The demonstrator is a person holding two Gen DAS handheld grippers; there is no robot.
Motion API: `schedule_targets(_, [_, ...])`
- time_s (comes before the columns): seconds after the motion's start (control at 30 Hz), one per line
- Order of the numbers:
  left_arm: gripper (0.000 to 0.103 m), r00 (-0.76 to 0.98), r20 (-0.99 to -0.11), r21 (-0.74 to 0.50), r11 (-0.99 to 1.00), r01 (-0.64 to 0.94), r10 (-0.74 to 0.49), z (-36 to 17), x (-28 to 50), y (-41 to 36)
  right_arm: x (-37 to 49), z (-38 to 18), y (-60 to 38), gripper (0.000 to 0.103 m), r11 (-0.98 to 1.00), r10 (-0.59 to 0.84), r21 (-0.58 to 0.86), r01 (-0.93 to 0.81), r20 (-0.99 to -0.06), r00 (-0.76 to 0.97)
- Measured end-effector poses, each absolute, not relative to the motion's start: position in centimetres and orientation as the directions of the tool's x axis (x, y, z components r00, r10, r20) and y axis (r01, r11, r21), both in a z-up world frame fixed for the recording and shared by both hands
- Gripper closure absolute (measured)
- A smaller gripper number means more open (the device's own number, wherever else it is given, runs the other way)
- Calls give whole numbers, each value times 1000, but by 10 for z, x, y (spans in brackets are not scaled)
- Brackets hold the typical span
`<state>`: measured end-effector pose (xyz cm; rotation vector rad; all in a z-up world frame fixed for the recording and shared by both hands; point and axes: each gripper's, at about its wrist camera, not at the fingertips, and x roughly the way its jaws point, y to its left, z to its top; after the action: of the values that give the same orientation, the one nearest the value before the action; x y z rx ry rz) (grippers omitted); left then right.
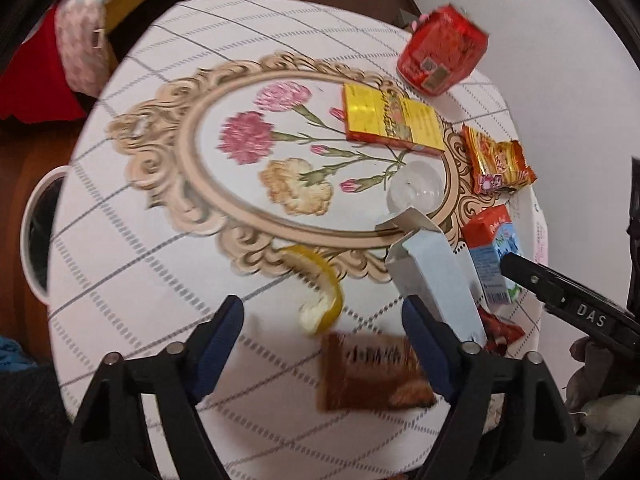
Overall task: Collect trash
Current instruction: 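Grasp the yellow peel with the left tool while the right tool grasps the Pure Milk carton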
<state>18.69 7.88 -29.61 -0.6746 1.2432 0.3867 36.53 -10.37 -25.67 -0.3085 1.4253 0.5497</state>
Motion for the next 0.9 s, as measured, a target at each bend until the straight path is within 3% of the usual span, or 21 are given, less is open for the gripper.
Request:
schedule_targets(0.03, [50,284,-955,-252,754,-607,-90,-302,193,79,369,-264,-99,25,836,155,104,-538,-987,50])
schedule_targets(0.1, [64,264,-960,-237,762,-603,-90,-310,201,79,373,-271,-93,25,828,124,71,-557,-991,57])
schedule_targets(0.17, [70,252,-964,-222,771,-597,-82,-315,206,79,378,-281,-87,25,820,113,70,-568,-993,41])
schedule_targets(0.3, [93,257,-965,-199,790,-581,-54,-316,208,80,380,-288,-78,27,801,97,46,-596,-994,53])
schedule_targets(0.37, [95,261,-964,-198,793,-577,-52,-315,207,81,381,-292,-78,39,801,92,48,-597,-995,44])
schedule_targets(0.63, [98,295,-954,-120,829,-546,56,-291,195,79,368,-283,-84,40,806,116,41,-590,-989,90])
schedule_targets(0.9, [98,385,-902,-47,842,-537,196,-233,156,87,351,-229,-91,40,832,235,108,-544,-957,168])
